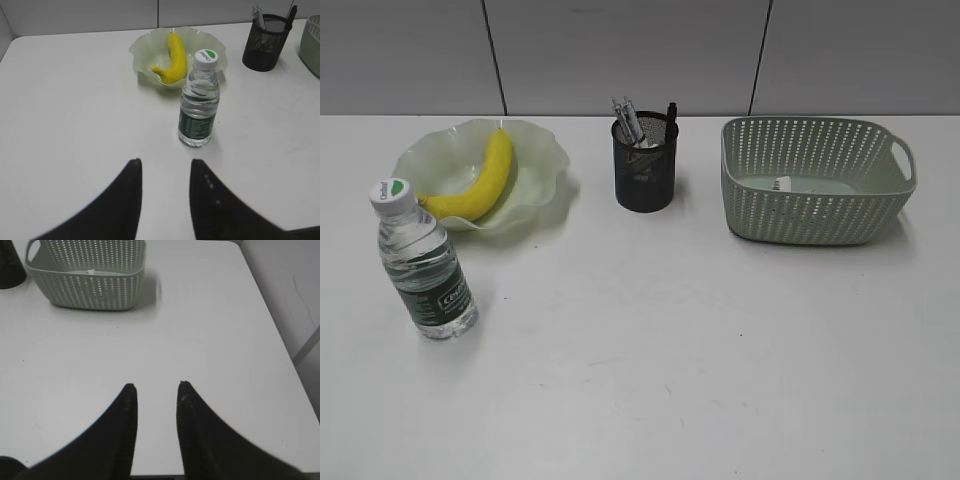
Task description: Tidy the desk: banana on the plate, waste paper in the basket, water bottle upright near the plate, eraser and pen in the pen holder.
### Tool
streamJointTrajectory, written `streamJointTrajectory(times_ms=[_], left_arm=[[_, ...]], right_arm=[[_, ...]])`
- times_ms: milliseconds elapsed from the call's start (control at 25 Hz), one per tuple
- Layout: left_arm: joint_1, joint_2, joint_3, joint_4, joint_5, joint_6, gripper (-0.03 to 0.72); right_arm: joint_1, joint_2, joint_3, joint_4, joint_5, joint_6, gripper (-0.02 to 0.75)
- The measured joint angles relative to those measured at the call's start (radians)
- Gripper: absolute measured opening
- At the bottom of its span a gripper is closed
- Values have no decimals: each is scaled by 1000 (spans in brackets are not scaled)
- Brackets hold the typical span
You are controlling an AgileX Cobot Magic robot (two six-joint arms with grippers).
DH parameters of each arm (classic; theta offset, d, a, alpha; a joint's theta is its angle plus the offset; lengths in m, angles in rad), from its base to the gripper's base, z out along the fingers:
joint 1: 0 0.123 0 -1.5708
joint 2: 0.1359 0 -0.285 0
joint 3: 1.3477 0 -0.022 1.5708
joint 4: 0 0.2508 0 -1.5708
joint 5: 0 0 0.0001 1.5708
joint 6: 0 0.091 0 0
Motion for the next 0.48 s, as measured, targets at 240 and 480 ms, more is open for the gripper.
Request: streamJointTrajectory(times_ms=[240, 480], left_arm=[[0, 0, 0, 0, 0, 0, 241], [0, 0, 0, 0, 0, 0, 241]], right_arm=[[0, 0, 1, 51, 0, -56, 233], [0, 0, 1, 59, 0, -57, 233]])
